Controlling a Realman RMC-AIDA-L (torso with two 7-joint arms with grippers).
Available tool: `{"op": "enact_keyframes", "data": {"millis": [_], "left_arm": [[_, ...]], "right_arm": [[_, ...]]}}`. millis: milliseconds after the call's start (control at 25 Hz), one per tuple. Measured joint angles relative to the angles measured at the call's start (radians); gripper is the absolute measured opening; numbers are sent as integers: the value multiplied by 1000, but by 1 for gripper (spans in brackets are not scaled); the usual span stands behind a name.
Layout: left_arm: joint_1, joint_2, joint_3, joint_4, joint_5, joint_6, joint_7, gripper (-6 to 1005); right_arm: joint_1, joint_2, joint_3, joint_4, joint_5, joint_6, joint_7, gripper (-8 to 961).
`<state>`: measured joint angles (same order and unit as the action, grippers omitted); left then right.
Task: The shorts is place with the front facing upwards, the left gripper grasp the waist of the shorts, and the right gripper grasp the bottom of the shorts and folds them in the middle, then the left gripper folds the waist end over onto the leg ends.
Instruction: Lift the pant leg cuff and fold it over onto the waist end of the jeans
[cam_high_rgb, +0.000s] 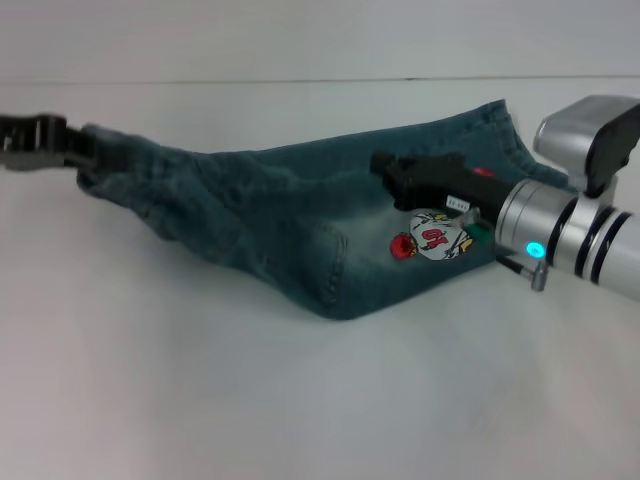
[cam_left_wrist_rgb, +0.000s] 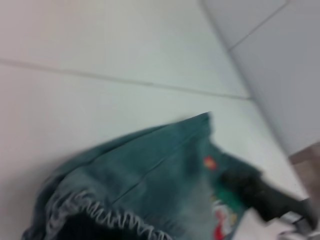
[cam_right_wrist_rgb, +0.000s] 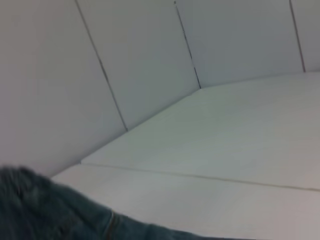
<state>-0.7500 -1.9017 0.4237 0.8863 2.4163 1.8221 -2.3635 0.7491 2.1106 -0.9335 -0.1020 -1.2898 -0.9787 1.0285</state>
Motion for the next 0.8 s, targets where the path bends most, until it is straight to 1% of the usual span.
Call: {"op": "enact_keyframes", "data": {"millis": [280, 440, 520, 680, 760, 800], "left_arm": [[-27, 13, 0, -12, -142, 50, -15, 35], [-51, 20, 3, -42, -214, 88, -26, 35], [-55, 21, 4, -48, -225, 93, -27, 36], [-66, 22, 3, -58, -246, 99, -28, 36], [-71, 23, 3, -62, -258, 101, -29, 36], [-72, 23, 4, -63, -264, 102, -29, 36]], "right_arm": [[48, 10, 14, 128, 121, 20, -162, -2], [97, 11, 43, 182, 127, 39, -190, -1], [131, 11, 51, 212, 125, 52, -194, -1], [203, 11, 64, 284, 83, 83, -201, -1], [225, 11, 103, 315, 19, 89, -201, -1], [232, 11, 142, 330, -29, 92, -200, -1]]}}
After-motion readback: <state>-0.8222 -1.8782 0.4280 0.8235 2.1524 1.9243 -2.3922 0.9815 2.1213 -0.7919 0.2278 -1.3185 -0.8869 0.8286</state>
